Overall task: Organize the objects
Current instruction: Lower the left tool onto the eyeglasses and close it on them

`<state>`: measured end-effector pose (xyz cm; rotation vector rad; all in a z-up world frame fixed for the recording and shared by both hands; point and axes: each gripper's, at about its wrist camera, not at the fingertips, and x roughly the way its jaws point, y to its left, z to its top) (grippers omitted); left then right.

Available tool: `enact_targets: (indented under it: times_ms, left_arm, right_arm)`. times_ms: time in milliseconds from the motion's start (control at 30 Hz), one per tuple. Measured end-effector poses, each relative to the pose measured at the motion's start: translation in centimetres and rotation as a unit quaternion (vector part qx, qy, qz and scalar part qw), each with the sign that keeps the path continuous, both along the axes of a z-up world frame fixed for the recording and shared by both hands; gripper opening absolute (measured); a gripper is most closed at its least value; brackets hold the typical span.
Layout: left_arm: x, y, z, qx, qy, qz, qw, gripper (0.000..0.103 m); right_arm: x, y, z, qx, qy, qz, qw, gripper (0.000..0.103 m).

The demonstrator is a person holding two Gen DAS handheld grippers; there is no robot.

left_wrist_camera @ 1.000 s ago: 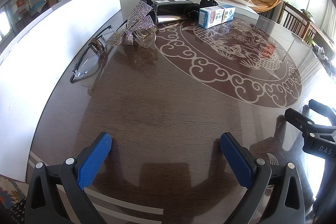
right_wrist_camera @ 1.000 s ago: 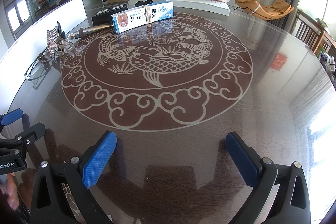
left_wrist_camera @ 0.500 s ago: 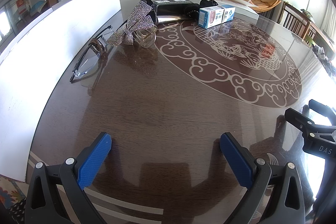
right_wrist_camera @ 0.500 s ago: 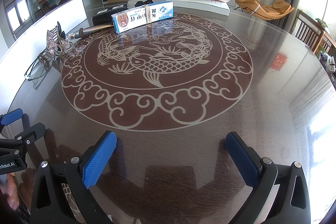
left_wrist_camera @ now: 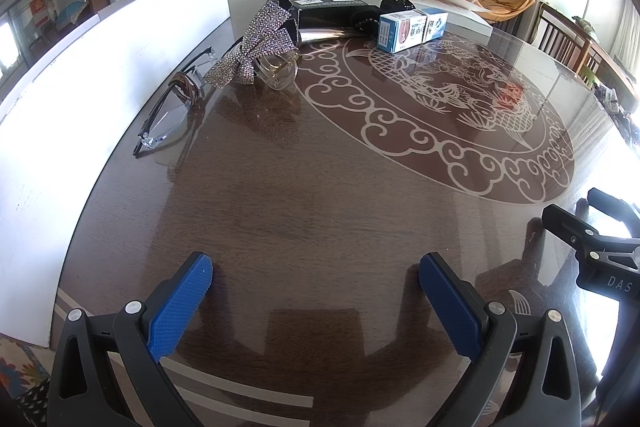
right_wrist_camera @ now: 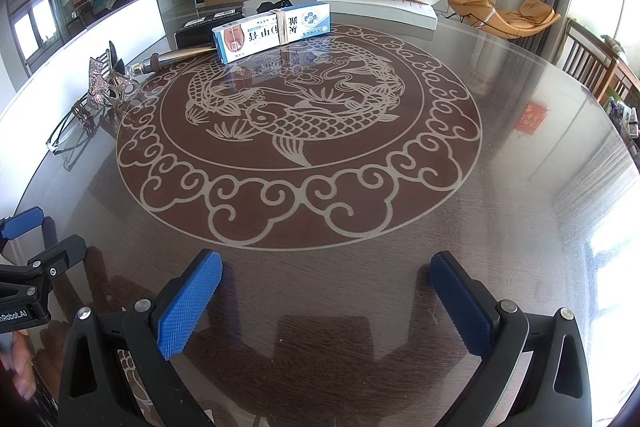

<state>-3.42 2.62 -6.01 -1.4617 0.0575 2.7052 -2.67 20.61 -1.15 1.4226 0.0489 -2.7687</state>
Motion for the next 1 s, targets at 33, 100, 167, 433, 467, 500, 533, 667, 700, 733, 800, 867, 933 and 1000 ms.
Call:
enact_targets:
  times_ms: [33,100,167,433,467,500,533,667,700,733,800,867,933,1000]
  left_arm:
    - [0.0,-0.2,0.0,0.000,-0.001,0.004,1.0000,0.103]
    - [-0.1,-0.7,0.0,0.000,-0.002,0.018,0.9998,0.103]
    - [-0.2,-1.2,0.0,0.000,-0.004,0.033,0.9994,0.103]
    - [-1.1,-3.2,2.7,0.002,0.054,0.054,0.9971,0.103]
    - [-2.0,-3.2,3.2,-0.015,0.061,0.046,0.9970,0.103]
    - [-3.1,-3.3,3.6,-0.034,0.067,0.043,0.9962,0.103]
    - [-4.2,-3.6,3.9,-0.047,0.075,0.042,0.9952,0.103]
    - [-8.9,-5.3,4.1,-0.039,0.066,0.043,0.9961,0.103]
    - [-9.9,-5.7,3.8,-0.031,0.057,0.040,0.9971,0.103]
    - [-10.8,-6.0,3.5,-0.026,0.049,0.040,0.9977,0.103]
    - [-12.1,-6.3,3.0,-0.016,0.040,0.035,0.9985,0.098]
    - [-12.6,-6.5,2.3,-0.021,0.029,0.032,0.9989,0.066]
    - [-11.6,-6.2,2.3,-0.060,0.049,0.021,0.9968,0.030]
    - [-9.8,-6.3,2.4,-0.047,0.043,0.003,0.9980,0.010]
  right_arm:
    - [0.0,0.0,0.0,0.000,0.000,0.000,1.000,0.103]
    - [0.0,0.0,0.0,0.000,0.000,0.000,1.000,0.103]
    - [0.0,0.0,0.0,0.000,0.000,0.000,1.000,0.103]
    - [0.0,0.0,0.0,0.000,0.000,0.000,1.000,0.103]
    - [0.0,0.0,0.0,0.000,0.000,0.000,1.000,0.103]
    - [0.0,0.0,0.0,0.000,0.000,0.000,1.000,0.103]
    - [0.0,0.0,0.0,0.000,0.000,0.000,1.000,0.103]
    - [0.0,0.0,0.0,0.000,0.000,0.000,1.000,0.103]
    - [0.0,0.0,0.0,0.000,0.000,0.000,1.000,0.103]
    - [0.0,0.0,0.0,0.000,0.000,0.000,1.000,0.103]
    - [0.0,0.0,0.0,0.000,0.000,0.000,1.000,0.103]
    - [0.0,0.0,0.0,0.000,0.000,0.000,1.000,0.103]
    - [0.0,0.0,0.0,0.000,0.000,0.000,1.000,0.103]
    - [0.0,0.0,0.0,0.000,0.000,0.000,1.000,0.103]
